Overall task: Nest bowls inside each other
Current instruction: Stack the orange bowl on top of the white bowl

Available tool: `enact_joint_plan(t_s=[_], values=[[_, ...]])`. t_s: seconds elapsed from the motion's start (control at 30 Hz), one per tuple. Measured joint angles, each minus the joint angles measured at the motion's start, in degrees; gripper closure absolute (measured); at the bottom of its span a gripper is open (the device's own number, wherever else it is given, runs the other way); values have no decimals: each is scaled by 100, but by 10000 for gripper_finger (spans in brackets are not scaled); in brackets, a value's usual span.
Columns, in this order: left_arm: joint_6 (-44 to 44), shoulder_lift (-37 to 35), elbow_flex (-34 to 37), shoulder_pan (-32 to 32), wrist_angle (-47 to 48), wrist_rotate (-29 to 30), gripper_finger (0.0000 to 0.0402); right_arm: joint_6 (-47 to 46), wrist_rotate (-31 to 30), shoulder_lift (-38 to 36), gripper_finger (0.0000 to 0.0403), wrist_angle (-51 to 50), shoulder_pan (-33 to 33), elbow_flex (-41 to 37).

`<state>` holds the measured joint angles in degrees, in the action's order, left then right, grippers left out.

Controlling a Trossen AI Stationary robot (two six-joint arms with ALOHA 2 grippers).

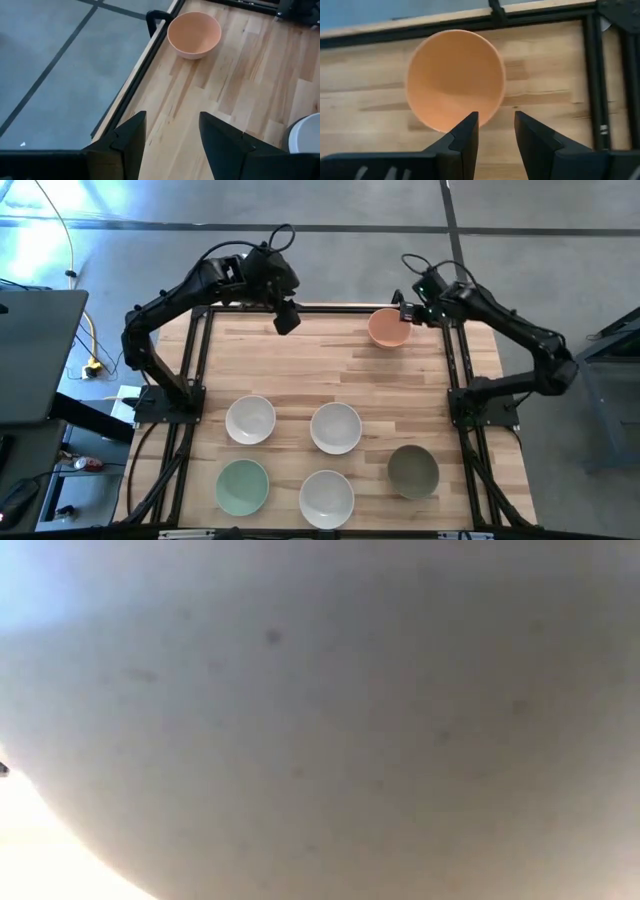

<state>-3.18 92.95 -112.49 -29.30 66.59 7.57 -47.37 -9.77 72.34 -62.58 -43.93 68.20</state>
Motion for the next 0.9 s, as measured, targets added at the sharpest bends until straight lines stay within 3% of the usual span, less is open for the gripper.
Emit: enact_joint_plan(t_s=[0.3, 0.9], values=[[149, 0, 0, 13, -1, 1, 229, 261, 357, 624, 284, 275, -187, 53], [103, 0, 2, 50, 31, 0, 229, 393, 272, 1298, 284, 104, -434, 53]])
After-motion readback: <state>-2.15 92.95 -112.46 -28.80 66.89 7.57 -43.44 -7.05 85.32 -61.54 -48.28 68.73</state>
